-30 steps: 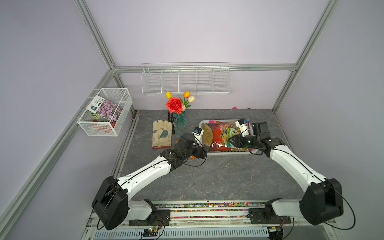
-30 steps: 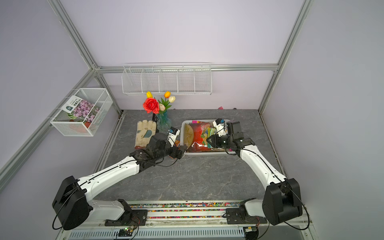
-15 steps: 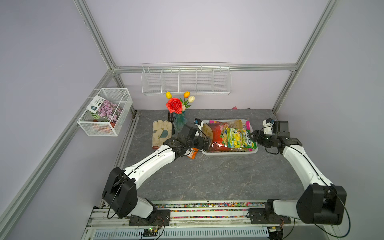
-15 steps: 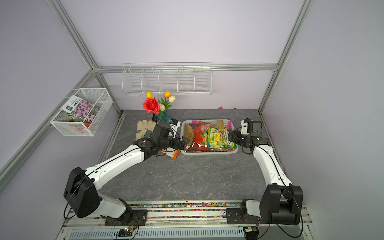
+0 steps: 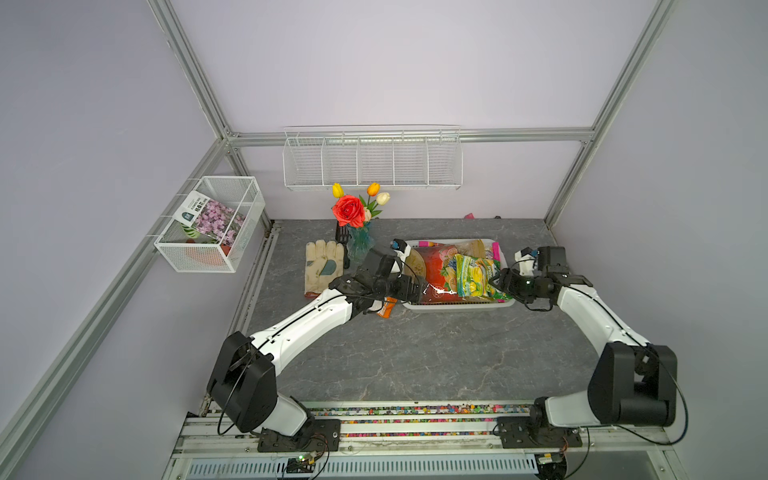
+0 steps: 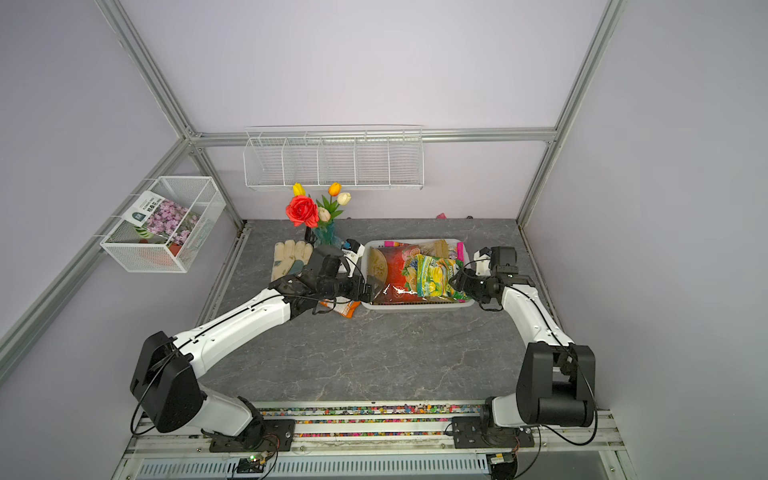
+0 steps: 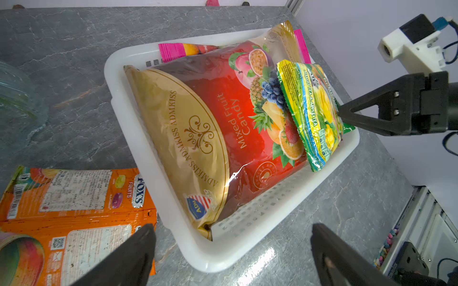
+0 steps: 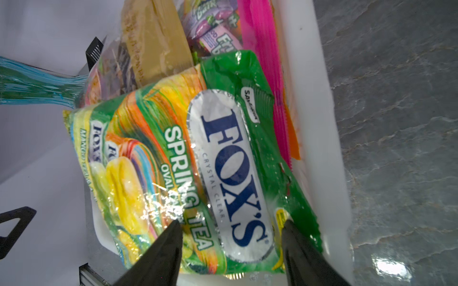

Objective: Put the candies in the basket
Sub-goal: Place the candy in the basket.

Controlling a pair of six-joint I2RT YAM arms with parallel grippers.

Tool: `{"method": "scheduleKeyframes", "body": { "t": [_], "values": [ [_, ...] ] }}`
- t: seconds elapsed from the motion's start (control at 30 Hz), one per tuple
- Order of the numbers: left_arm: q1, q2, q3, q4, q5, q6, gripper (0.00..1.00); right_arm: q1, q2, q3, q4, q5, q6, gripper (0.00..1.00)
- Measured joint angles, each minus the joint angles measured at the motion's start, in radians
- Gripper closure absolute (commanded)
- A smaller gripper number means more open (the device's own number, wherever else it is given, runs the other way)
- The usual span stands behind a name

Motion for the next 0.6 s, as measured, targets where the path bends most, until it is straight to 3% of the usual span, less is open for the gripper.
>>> {"method": "scheduleKeyframes", "body": {
  "t": [0.6],
  "values": [
    [0.0, 0.0, 0.0, 0.0, -0.03, -0.007, 0.0, -0.001, 0.029, 0.065, -0.021, 0.14, -0.05, 0.32]
  ]
}}
